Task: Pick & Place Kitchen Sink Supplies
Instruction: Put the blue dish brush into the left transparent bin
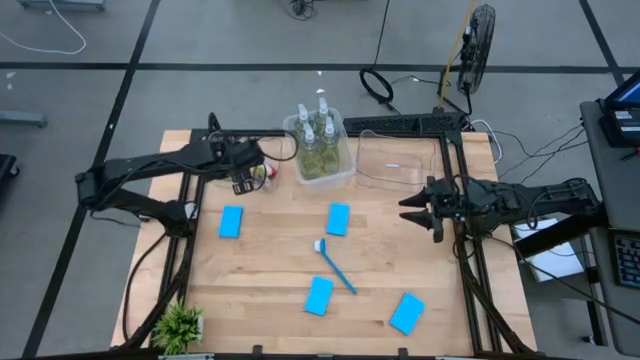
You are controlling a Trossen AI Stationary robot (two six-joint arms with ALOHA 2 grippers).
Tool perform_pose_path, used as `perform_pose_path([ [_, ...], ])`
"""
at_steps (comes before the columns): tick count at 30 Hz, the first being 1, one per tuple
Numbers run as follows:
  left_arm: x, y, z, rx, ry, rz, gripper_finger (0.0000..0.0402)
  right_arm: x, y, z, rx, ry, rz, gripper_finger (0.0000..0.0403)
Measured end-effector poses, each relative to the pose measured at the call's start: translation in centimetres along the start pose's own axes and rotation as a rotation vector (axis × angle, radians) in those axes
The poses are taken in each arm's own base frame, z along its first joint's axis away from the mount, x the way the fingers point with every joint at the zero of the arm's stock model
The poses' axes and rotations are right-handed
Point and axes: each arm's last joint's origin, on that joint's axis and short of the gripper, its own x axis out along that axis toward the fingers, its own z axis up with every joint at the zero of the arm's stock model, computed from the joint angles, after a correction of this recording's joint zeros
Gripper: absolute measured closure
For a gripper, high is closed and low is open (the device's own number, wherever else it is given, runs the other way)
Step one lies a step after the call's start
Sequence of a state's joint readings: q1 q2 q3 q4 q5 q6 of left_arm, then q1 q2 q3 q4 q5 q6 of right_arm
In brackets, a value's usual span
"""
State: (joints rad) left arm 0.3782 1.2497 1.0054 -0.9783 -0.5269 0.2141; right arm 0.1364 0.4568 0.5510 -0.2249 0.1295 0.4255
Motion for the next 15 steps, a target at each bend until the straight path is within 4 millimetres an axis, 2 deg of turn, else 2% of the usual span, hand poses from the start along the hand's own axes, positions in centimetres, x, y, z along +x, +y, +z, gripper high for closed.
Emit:
perform_pose_path([
  [9, -4.2, -0.9, -0.1, -0.26, -0.27, -0.054, 0.0187, 0.0, 0.1, 0.3, 0.004, -0.029, 0.013, 0.0232],
  [15, -6.7, -1.7, 0.5, -0.458, -0.476, -0.182, 0.0187, 0.0, 0.1, 0.3, 0.021, -0.028, 0.014, 0.0232],
])
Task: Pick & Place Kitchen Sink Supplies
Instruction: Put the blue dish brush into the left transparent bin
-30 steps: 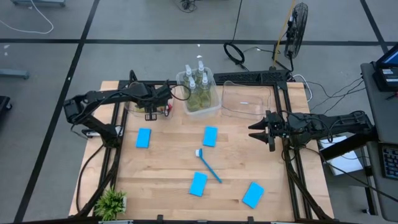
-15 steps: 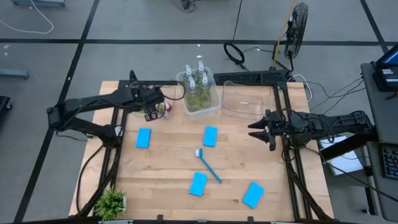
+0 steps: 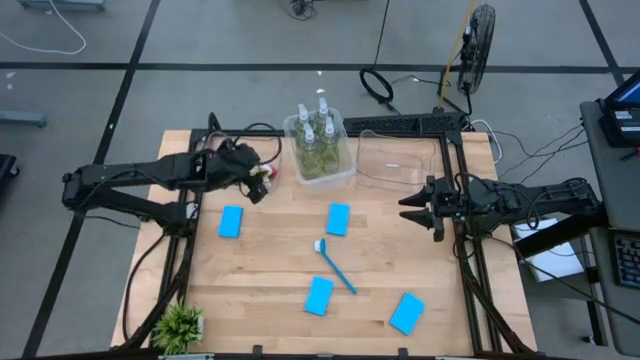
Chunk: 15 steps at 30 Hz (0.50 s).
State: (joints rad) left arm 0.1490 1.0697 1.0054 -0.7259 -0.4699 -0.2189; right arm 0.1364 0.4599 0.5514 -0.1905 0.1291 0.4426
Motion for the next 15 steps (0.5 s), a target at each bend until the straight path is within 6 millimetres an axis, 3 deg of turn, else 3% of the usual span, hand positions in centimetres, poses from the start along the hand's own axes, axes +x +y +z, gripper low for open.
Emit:
perform_pose_path([
  [7, -1.9, -1.7, 1.8, -0.217, -0.206, -0.239, 0.0188, 0.2, 0.0, -0.1, 0.052, 0.011, -0.005, 0.0232],
  [15, -3.4, -3.4, 2.8, -0.305, -0.293, -0.495, 0.0188, 0.9, 0.5, 0.4, 0.015, -0.028, 0.054, 0.0232],
])
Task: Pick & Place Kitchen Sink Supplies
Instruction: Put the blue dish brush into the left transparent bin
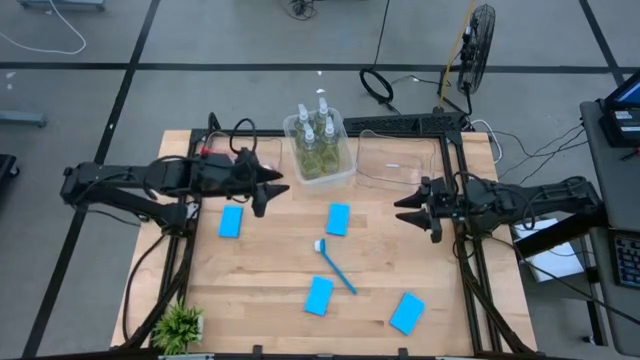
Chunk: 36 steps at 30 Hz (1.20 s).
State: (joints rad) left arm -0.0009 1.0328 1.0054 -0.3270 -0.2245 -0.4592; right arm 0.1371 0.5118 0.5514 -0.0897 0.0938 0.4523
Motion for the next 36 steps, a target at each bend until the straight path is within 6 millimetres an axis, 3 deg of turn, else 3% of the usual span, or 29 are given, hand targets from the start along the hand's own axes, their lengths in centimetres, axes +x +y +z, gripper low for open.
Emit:
perform_pose_path([
  [13, -0.8, -1.7, -1.1, 0.084, 0.003, 0.018, 0.0188, 2.6, 1.1, -0.4, -0.074, 0.036, 0.133, 0.0232],
  [21, -3.5, -0.7, -0.8, 0.128, 0.009, 0.031, 0.0188, 4.1, 2.4, -0.4, -0.1, -0.053, 0.088, 0.0232],
  [30, -6.9, 0.7, -0.9, 0.147, 0.001, 0.094, 0.0188, 6.7, 4.5, 0.9, -0.149, -0.043, 0.039, 0.0232],
  [36, -7.0, 1.9, -3.4, 0.125, -0.047, 0.081, 0.0188, 9.0, 5.2, 1.0, -0.167, 0.081, -0.016, 0.0232],
])
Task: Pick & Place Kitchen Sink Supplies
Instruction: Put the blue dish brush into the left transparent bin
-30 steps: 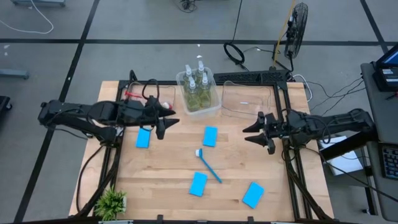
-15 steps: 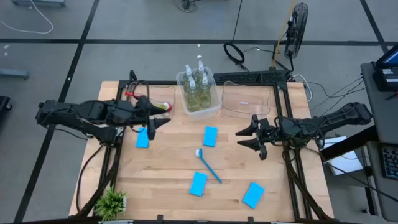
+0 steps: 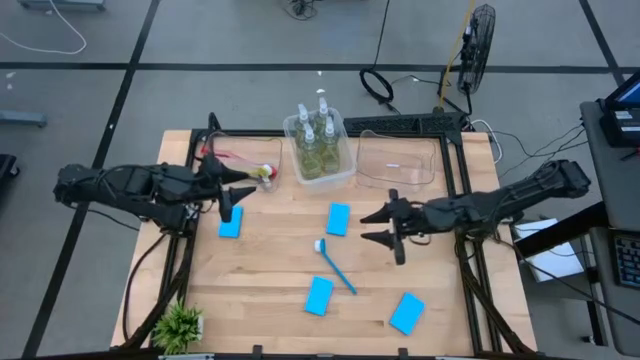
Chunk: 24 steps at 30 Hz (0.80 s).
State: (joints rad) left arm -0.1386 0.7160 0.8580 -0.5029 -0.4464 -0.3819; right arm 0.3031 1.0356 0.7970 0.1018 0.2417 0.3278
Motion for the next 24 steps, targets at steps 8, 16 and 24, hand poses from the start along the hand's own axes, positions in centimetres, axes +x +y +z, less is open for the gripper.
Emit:
perform_pose_path([
  [8, -0.8, 1.5, -3.9, -0.081, -0.026, -0.037, 0.0188, 2.4, 0.9, 0.9, 0.02, 0.196, -0.072, 0.0232],
  [16, -1.0, 2.2, -5.9, -0.068, -0.033, -0.019, 0.0188, 5.0, 1.5, 0.5, 0.072, 0.347, -0.14, 0.0232],
  [24, -0.6, 2.5, -7.9, -0.046, 0.005, -0.029, 0.0188, 7.6, 2.2, -0.9, 0.14, 0.436, -0.16, 0.0232],
])
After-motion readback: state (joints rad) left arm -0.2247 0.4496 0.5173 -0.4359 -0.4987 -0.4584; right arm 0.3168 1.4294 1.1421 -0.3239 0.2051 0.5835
